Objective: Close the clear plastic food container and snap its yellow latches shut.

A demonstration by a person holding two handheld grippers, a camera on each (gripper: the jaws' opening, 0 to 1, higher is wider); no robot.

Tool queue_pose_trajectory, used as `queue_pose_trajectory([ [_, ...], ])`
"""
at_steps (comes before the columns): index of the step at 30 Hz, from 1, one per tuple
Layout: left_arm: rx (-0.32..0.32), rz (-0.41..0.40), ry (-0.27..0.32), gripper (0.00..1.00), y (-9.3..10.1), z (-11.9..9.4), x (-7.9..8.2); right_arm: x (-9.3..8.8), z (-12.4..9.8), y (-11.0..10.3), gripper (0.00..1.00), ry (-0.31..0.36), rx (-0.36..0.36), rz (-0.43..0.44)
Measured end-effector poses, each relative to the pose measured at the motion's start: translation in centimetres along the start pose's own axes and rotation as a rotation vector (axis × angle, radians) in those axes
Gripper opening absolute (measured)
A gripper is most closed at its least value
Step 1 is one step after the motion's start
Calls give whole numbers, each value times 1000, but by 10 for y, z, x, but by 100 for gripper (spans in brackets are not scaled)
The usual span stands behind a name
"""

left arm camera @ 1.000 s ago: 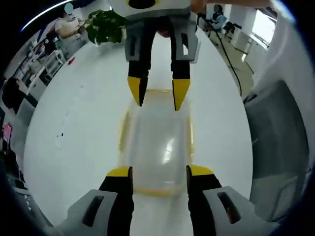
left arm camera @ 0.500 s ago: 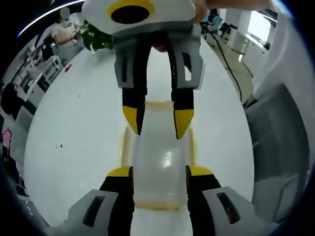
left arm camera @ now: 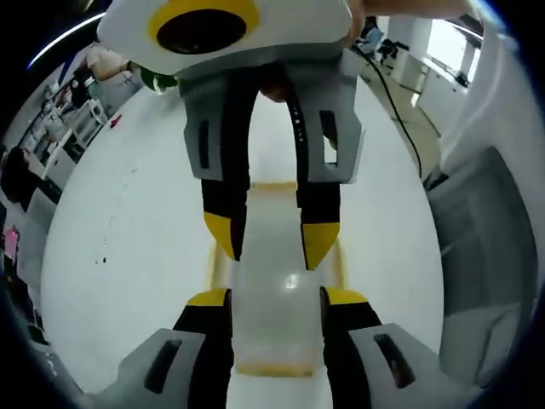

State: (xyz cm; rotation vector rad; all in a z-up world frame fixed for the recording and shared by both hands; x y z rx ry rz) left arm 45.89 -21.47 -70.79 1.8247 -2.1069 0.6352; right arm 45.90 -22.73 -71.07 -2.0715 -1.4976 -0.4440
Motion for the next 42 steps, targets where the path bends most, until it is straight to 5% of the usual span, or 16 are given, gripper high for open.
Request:
queue_pose_trajectory([
  [27,-4,-6,-4,42,18,6,3,11,2,22,33,1,-11,11],
  [42,49,-3,-1,45,23,6,8,7,12,27,36,-25,31,42],
])
Point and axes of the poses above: the point that each gripper's makers call its tool centre point, and the gripper's own axes: z roughly forward along the fingers, y roughly to its right, x roughly out of its top, the point moved 1 cm from there along -z, roughly backward along the fingers, and after that the axes turned 12 degrees about z, right-handed, at the moved point
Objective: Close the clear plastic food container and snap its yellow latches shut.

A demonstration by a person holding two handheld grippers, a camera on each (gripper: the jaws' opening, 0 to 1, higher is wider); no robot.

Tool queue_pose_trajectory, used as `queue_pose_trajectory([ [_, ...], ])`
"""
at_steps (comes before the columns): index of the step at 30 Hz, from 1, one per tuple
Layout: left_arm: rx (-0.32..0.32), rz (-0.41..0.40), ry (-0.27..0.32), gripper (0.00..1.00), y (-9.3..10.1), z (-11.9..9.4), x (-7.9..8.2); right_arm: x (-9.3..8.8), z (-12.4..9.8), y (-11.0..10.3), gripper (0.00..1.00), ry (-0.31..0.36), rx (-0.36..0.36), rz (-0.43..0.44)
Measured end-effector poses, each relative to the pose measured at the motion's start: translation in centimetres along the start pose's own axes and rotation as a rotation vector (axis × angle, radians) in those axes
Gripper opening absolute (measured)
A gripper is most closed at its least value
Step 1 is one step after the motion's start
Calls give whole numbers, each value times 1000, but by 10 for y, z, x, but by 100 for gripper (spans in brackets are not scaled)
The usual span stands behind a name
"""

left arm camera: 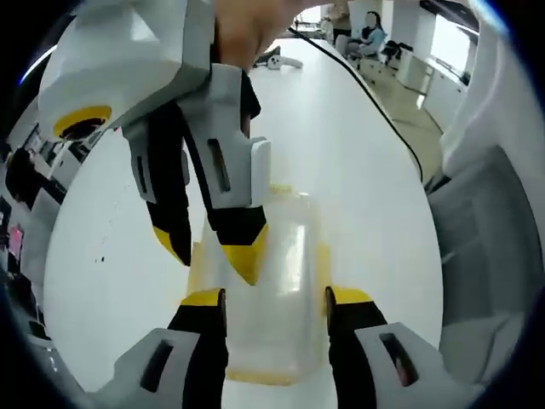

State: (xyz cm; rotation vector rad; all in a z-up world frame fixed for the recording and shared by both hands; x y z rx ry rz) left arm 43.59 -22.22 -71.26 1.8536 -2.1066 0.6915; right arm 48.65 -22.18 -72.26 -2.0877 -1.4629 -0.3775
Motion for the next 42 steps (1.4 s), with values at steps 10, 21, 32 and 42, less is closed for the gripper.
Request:
queue_pose_trajectory([
  [10,49,43,-36,51,8,10,-1,0,1,-1,36,-16,15,-14],
  [21,112,50,-68,50,6,13,-2,1,2,0,34,-47,21,-19],
  [32,156,50,-61,47,5,15,-5,4,3,6,26,-140,32,-18],
  [42,187,47,-81,43,2,14,-10,3,6,6,22,-267,90,-10],
])
Point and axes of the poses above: the point that each gripper's makers call its tool centre point, and the gripper's own axes: z roughly forward along the fingers, y roughly to its right, x roughly out of its top, the point moved 1 cm from there along -z, roughly backward along the fingers, and after that the axes turned 12 degrees about z, right-handed, at the moved point
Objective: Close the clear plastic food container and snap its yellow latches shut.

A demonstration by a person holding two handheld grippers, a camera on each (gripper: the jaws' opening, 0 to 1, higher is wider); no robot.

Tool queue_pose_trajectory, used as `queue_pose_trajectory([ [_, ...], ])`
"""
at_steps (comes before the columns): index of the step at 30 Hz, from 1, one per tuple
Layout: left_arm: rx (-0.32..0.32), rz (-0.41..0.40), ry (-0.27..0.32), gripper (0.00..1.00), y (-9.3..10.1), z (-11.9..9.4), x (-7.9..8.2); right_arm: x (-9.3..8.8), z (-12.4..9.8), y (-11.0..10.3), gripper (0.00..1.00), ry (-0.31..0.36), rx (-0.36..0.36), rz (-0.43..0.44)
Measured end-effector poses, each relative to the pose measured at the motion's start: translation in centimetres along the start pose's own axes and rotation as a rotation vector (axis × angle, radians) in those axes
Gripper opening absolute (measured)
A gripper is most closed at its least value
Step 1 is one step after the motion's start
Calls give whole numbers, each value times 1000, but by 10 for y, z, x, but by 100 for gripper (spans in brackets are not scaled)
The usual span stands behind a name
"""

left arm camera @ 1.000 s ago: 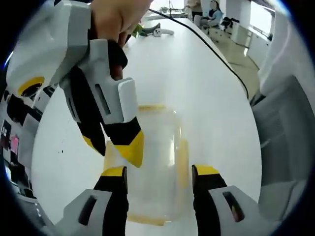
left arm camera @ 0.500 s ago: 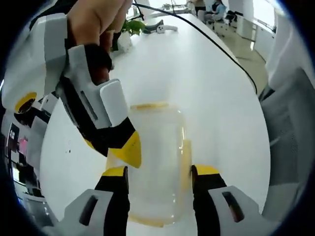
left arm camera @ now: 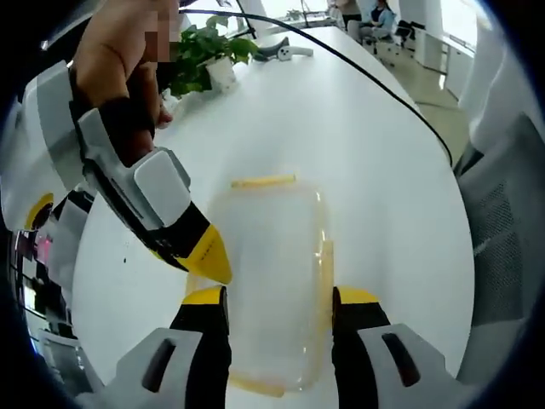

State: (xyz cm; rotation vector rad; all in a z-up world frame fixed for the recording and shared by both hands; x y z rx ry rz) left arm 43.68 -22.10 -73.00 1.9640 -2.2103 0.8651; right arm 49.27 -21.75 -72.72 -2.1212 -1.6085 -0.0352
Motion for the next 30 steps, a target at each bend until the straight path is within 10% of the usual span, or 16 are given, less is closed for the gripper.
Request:
queue_pose_trajectory([
  [30,-3,-49,42,46,0,-4,7,-1,1,-7,31,74,-23,2],
])
Point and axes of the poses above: the point that each gripper's makers call its tool centre point, and the gripper's own axes: z roughly forward along the fingers, y roughly to its right, x roughly out of its top, the point moved 1 cm from there along -z, roughly backward along the fingers, and after that the axes turned 12 degrees about z, right-handed, at the moved point
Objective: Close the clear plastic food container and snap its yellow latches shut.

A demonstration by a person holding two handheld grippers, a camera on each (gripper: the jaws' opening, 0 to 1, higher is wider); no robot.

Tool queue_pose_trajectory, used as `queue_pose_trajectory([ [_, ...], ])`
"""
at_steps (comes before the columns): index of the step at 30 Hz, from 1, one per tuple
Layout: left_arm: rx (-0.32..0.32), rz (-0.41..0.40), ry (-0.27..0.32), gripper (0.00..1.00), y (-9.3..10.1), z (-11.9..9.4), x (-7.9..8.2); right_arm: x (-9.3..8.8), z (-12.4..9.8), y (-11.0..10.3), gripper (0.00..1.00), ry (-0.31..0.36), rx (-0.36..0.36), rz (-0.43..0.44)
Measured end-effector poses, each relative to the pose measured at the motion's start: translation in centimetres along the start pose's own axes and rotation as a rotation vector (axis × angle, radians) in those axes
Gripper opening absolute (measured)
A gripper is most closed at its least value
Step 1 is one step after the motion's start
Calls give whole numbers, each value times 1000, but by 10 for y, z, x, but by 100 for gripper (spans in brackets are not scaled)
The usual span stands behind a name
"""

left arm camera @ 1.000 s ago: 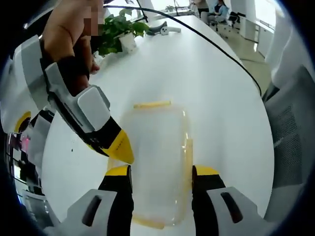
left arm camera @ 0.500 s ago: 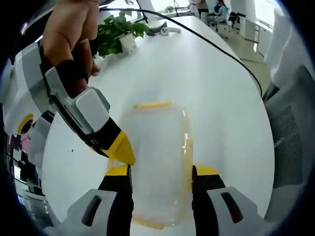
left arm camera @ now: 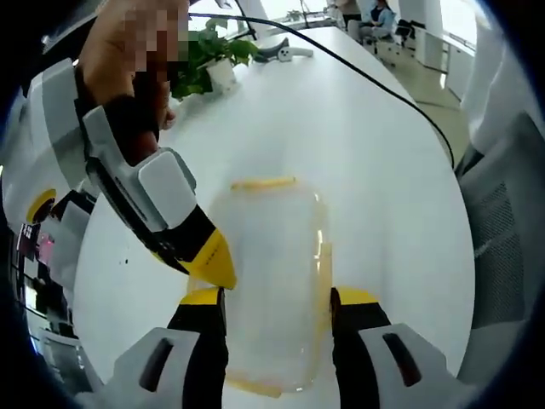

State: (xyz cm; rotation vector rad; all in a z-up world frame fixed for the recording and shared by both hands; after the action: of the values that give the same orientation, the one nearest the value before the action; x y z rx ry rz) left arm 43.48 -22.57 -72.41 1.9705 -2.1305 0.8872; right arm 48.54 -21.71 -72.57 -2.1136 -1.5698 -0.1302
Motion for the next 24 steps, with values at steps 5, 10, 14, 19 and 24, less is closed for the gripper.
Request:
queue_pose_trajectory([
  [5,2,34,-22,47,2,0,-1,-3,-5,-2,39,15,-2,-18],
  [10,-24,17,-24,51,1,-7,-5,-7,-16,2,41,10,-36,-42],
  [14,-32,14,-34,54,-3,-12,-10,-13,-17,-3,44,8,-27,-54],
  [19,-46,5,-43,61,-6,-17,-18,-24,-17,-7,50,-5,-32,-70],
  [24,-51,1,-57,62,-9,-17,-27,-31,-17,-8,51,2,-40,-62],
])
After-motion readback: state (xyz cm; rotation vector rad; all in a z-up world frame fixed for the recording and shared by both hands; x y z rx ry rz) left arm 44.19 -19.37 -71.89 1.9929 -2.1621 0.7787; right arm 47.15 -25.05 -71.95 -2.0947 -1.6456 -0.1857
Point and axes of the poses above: the point that each gripper's makers call its tool centre point, and the gripper's own axes: z roughly forward along the fingers, y roughly to its right, x roughly out of its top, the point moved 1 cm from there along -z, roughly backward along the fingers, and after that the axes turned 12 degrees about z, right-handed, at the moved point
